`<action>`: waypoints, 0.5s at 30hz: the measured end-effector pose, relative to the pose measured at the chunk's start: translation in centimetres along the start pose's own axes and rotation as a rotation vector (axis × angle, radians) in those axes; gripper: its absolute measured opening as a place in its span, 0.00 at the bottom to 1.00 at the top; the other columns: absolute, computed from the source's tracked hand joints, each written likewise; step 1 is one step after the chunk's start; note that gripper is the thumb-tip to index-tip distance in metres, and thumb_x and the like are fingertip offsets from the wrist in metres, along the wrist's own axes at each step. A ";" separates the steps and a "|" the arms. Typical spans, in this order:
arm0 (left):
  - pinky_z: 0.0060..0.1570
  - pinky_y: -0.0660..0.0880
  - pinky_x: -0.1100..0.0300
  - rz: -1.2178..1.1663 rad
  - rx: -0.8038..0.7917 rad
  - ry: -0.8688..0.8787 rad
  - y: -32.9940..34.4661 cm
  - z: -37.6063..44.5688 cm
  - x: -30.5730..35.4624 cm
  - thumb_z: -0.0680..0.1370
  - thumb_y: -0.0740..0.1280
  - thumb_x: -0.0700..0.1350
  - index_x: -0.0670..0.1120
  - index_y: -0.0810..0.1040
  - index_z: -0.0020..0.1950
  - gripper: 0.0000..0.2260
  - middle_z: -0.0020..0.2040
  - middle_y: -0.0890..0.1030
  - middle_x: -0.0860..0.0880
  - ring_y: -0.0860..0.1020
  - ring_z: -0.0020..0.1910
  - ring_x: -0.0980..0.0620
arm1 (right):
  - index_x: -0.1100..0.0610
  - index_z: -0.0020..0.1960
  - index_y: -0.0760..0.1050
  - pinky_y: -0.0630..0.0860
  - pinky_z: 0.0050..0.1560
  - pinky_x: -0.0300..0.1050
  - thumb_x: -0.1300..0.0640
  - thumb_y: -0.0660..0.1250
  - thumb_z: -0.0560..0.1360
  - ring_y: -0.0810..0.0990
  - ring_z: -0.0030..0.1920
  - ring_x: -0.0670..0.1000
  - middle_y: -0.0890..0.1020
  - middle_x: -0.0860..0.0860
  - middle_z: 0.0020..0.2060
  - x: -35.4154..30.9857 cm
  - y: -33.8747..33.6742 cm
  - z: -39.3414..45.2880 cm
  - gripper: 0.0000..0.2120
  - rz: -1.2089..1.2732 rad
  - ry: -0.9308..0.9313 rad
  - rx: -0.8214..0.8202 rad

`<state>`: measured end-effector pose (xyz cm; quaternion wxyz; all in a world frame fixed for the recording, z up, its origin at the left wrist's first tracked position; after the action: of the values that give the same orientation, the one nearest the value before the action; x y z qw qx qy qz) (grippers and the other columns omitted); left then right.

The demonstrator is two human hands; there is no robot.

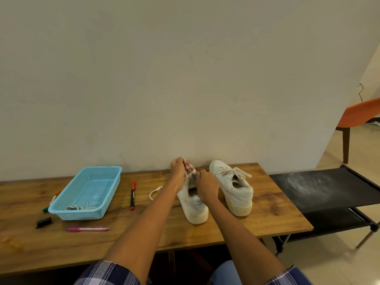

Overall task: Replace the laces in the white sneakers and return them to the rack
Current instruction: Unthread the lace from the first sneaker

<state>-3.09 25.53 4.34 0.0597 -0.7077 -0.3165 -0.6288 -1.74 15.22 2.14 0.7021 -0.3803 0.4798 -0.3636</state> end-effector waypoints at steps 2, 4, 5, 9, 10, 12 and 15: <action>0.31 0.67 0.61 0.272 0.108 0.127 -1.0 0.3 0.8 0.80 0.54 0.42 0.36 0.73 0.48 0.11 0.39 0.73 0.44 0.69 0.31 0.51 | 0.61 0.51 0.74 0.72 0.42 0.43 0.58 0.53 0.82 0.79 0.47 0.54 0.80 0.56 0.47 -0.1 -0.1 0.0 0.12 0.017 0.008 0.005; 0.39 0.67 0.59 0.825 0.061 0.306 -1.8 0.4 1.2 0.79 0.62 0.48 0.40 0.70 0.58 0.13 0.46 0.76 0.46 0.74 0.42 0.49 | 0.61 0.51 0.74 0.72 0.41 0.43 0.57 0.53 0.82 0.80 0.47 0.54 0.81 0.56 0.47 0.0 0.1 0.1 0.12 0.036 0.017 0.009; 0.40 0.67 0.59 1.080 -0.001 0.361 -2.0 0.5 1.0 0.77 0.66 0.51 0.43 0.70 0.59 0.16 0.48 0.77 0.47 0.76 0.45 0.49 | 0.61 0.51 0.74 0.72 0.41 0.42 0.57 0.53 0.82 0.80 0.47 0.54 0.81 0.56 0.47 0.0 0.1 0.1 0.13 0.045 0.020 0.010; 0.46 0.71 0.59 1.361 -0.085 0.359 -2.5 0.7 0.1 0.75 0.66 0.56 0.47 0.80 0.51 0.14 0.52 0.82 0.49 0.78 0.53 0.49 | 0.60 0.53 0.74 0.74 0.43 0.42 0.57 0.53 0.82 0.80 0.48 0.53 0.81 0.55 0.48 -0.1 0.0 0.0 0.12 0.035 0.024 0.004; 0.47 0.71 0.59 1.370 -0.097 0.351 -2.4 0.7 0.0 0.77 0.65 0.56 0.47 0.80 0.51 0.14 0.53 0.82 0.48 0.78 0.54 0.49 | 0.60 0.53 0.74 0.74 0.43 0.42 0.57 0.53 0.82 0.80 0.48 0.53 0.80 0.55 0.49 -0.1 -0.1 0.0 0.12 0.034 0.025 0.003; 0.50 0.71 0.56 1.383 -0.150 0.313 -1.9 0.7 -0.3 0.80 0.60 0.53 0.43 0.79 0.55 0.15 0.56 0.80 0.45 0.77 0.56 0.45 | 0.60 0.53 0.74 0.73 0.43 0.41 0.57 0.53 0.82 0.80 0.48 0.53 0.80 0.55 0.48 -0.2 -0.2 -0.2 0.12 0.031 0.026 -0.006; 0.51 0.72 0.55 0.872 -0.155 0.193 -1.0 0.3 0.1 0.83 0.52 0.47 0.39 0.76 0.54 0.16 0.53 0.79 0.41 0.77 0.54 0.43 | 0.59 0.53 0.73 0.71 0.40 0.39 0.58 0.55 0.81 0.79 0.48 0.51 0.80 0.54 0.49 -0.3 -0.4 -0.4 0.09 -0.016 0.002 -0.024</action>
<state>-3.31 26.46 4.03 0.2953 -0.7154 0.0661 -0.6298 -2.25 15.24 2.47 0.6940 -0.3922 0.4817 -0.3640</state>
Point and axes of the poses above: each hand's wrist, its own z-axis towards the middle knuckle, its own y-axis out of the palm, x = y × z, the point moved 4 cm from there along z, towards the middle knuckle
